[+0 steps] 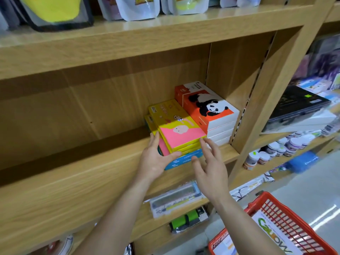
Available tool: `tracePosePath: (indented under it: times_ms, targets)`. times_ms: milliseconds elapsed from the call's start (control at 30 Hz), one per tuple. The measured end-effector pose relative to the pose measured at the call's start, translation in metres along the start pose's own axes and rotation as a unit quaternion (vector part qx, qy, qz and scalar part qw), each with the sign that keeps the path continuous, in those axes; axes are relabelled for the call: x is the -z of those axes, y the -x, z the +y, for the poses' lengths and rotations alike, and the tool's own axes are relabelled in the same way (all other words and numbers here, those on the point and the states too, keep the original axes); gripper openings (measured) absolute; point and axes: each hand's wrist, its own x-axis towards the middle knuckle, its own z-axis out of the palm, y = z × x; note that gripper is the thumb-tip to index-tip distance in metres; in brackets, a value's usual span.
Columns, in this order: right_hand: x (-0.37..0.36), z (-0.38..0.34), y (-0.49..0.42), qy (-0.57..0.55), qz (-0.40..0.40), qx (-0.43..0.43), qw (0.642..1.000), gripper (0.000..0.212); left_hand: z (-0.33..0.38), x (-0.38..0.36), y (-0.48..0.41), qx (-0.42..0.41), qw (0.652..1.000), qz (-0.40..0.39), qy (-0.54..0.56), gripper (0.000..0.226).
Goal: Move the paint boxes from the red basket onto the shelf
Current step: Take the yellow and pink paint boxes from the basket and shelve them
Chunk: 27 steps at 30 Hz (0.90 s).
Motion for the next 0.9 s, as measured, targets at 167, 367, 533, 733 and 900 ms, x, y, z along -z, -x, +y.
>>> tracePosePath:
  times_ms: [167, 367, 533, 733, 900]
  targets:
    - [0.001, 0.002, 0.0, 0.038, -0.013, 0.016, 0.999, 0.064, 0.004, -0.008, 0.002, -0.009, 0.998, 0.024, -0.051, 0.114]
    - [0.019, 0.011, 0.0, 0.004, -0.062, 0.011, 0.998, 0.066, 0.01, 0.0, 0.006, 0.002, 0.999, -0.001, -0.046, 0.107]
    - [0.042, 0.037, 0.014, -0.022, -0.056, -0.035, 0.998, 0.049, 0.002, 0.013, 0.046, -0.025, 0.995, 0.088, -0.028, 0.063]
    - [0.082, 0.117, 0.065, 0.001, -0.028, -0.135, 0.991, 0.033, 0.002, -0.058, 0.131, -0.1, 0.994, -0.031, -0.041, 0.021]
    - [0.126, 0.223, 0.136, 0.053, 0.024, -0.28, 0.958, 0.031, -0.017, -0.173, 0.154, -0.075, 0.969, -0.22, -0.081, 0.012]
